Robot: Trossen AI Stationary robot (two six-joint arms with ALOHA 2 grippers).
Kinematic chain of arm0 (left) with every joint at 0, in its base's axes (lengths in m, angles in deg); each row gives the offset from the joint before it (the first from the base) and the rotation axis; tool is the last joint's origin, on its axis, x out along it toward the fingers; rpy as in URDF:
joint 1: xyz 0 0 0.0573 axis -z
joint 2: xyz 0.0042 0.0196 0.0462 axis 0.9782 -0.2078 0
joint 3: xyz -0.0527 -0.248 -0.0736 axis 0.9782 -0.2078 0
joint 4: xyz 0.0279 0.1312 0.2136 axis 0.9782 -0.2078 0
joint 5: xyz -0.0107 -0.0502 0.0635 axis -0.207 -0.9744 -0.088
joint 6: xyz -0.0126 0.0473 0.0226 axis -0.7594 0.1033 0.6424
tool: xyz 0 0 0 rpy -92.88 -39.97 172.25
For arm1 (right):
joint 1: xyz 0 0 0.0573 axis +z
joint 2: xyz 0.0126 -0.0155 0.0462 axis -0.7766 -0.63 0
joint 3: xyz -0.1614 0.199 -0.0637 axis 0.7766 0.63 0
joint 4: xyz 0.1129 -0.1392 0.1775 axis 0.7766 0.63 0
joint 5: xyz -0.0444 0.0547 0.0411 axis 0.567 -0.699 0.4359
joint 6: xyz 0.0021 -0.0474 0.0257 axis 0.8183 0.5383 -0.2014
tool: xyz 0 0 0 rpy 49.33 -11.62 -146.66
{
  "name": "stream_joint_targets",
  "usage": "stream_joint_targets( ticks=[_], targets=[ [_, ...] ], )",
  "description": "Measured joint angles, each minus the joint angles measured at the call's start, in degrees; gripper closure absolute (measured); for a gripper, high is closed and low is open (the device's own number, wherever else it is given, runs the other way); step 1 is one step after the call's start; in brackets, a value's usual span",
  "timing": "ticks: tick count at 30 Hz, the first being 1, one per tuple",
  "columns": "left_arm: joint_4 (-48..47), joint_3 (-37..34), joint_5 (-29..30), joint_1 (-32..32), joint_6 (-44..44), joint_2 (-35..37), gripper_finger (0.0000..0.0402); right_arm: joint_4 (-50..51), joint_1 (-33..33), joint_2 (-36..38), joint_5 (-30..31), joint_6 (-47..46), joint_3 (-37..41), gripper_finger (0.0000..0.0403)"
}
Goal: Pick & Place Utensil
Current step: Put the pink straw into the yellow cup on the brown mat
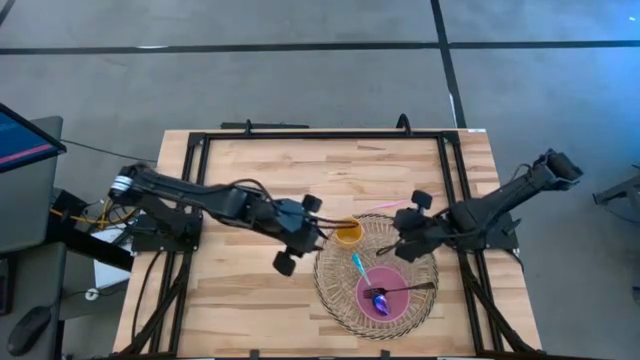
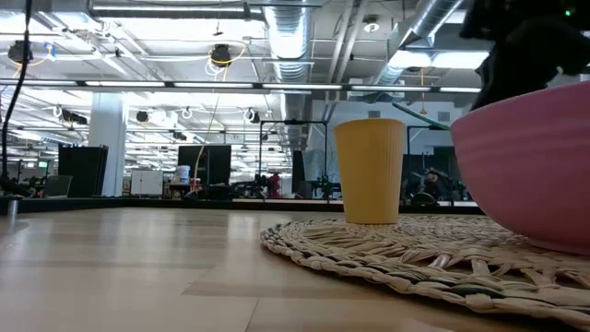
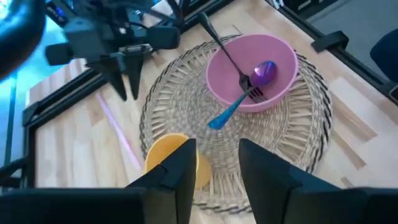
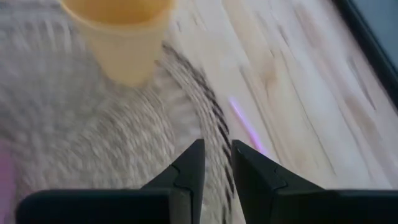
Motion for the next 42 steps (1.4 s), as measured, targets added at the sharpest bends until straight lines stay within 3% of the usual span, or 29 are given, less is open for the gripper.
stream_joint_targets(
  ticks=[3,9,14,18,27,34,42],
  targets=[
    [-1.42,0.00,0.12,-0.09,-1.36,2.24,0.0286,3.39,-2.35,-0.01,-4.33,0.75,0.02,0.0331],
    [-1.17,-2.97,0.10,-0.09,-2.73,5.27,0.0295,4.54,-11.79,-0.04,-19.47,6.07,0.02,0.0340],
    [-0.79,-6.13,0.28,-0.09,-2.73,6.27,0.0295,3.70,-20.53,-0.04,-22.00,14.92,0.02,0.0344],
    [-0.79,-7.90,0.29,0.11,-2.75,6.30,0.0295,0.61,-27.86,-0.71,-28.23,18.79,0.02,0.0344],
    [-0.95,-9.22,0.28,0.11,-3.19,6.30,0.0295,-2.10,-35.97,-8.29,-29.75,18.10,0.02,0.0344],
    [-1.08,-9.22,0.28,0.11,-3.19,6.30,0.0295,-3.74,-37.50,-18.66,-31.28,21.11,0.02,0.0341],
    [-1.32,-9.22,0.28,0.11,-3.17,6.30,0.0295,-0.26,-37.25,-26.61,-30.24,26.34,-4.16,0.0308]
  ],
)
